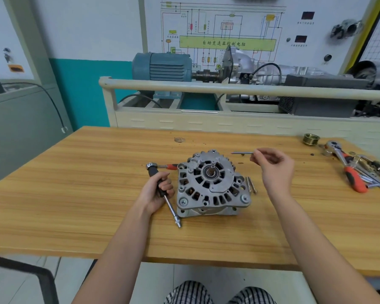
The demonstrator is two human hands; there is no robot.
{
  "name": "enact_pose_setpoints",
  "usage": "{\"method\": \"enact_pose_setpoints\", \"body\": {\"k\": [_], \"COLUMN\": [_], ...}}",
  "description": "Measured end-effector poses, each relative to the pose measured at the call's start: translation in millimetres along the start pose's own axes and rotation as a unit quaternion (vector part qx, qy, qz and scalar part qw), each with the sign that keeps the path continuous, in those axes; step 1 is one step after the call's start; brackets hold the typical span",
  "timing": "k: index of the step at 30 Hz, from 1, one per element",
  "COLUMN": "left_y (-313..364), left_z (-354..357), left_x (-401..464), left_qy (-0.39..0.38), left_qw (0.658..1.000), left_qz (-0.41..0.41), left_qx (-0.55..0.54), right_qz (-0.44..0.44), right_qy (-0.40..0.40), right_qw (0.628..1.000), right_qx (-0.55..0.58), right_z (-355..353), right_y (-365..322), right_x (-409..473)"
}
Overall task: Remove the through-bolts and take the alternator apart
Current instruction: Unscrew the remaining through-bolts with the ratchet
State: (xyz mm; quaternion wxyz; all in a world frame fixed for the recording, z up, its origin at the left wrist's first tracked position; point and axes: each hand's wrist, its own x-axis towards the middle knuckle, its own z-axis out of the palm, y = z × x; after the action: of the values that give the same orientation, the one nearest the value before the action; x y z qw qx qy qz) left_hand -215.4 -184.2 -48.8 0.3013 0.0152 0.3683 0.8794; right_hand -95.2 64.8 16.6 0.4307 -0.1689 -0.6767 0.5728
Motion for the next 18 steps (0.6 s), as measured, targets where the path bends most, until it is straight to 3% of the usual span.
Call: {"method": "enact_pose_setpoints", "body": {"k": [7,13,18], "left_y": [-0.8,-1.2,-1.5], "left_z": [1.4,2.2,-1.1], "left_x": [-2.9,-2.1,-0.4], "left_qy": [0.007,0.008,-0.002], "left_qw": [1.000,1.000,1.000], "left_qz": [0.005,0.008,0.004], "left_qx": [-0.005,-0.004,-0.006], "right_qz": [0.067,-0.036,-0.098], "right_qy": [0.016,-0.013,-0.084], "right_qw": [0.976,0.969,0.932], "right_qx": [-0.207,-0.243,-0.338], "right_z": [-34.0,-28.6,-20.9], "right_y": [60.2,70.3,73.5], "right_x": [-7.6,-21.9,-22.6]}}
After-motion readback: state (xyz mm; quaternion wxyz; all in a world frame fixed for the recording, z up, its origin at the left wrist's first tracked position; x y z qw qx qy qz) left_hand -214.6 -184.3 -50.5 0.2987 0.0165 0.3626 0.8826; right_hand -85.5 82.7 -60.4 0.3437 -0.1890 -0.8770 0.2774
